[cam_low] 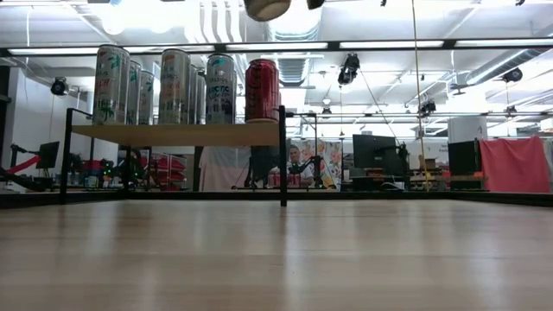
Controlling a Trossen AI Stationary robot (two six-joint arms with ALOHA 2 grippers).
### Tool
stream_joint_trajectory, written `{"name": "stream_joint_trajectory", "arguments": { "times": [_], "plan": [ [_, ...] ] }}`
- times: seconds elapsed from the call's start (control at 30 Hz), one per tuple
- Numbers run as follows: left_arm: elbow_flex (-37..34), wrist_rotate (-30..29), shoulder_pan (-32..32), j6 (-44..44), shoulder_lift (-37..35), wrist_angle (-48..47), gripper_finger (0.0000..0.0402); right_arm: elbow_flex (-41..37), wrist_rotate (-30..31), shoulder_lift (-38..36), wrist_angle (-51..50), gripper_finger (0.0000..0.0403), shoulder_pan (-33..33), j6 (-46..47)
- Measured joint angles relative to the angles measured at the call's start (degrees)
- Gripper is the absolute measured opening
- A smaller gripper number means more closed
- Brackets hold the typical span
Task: Place canned beverage on shelf
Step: Put the white blue soda can on the shelf aligned with the other white blue soda can
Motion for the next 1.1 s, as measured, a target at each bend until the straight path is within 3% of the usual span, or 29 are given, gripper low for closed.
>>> {"name": "stream_joint_trajectory", "arguments": {
  "times": [0.13, 0.23, 0.83, 1.1],
  "plan": [
    [-4.46, 5.36, 3.29, 0.01, 1.35, 14.89, 0.0317, -1.60, 3.63, 3.02, 12.42, 0.0234, 0.07, -3.70],
    [-5.90, 8.88, 6.01, -1.57, 3.12, 21.01, 0.0317, -1.00, 6.28, 5.60, 14.55, 0.0234, 0.09, -5.87],
    [-1.08, 10.17, 14.73, -6.66, 15.25, 25.86, 0.0317, 1.41, 9.76, 8.24, 13.20, 0.0234, 0.07, -6.54],
    [1.87, 10.13, 14.98, -2.12, 19.94, 30.47, 0.0303, 1.43, 9.73, 8.24, 13.19, 0.0234, 0.11, -6.01]
  ]
}}
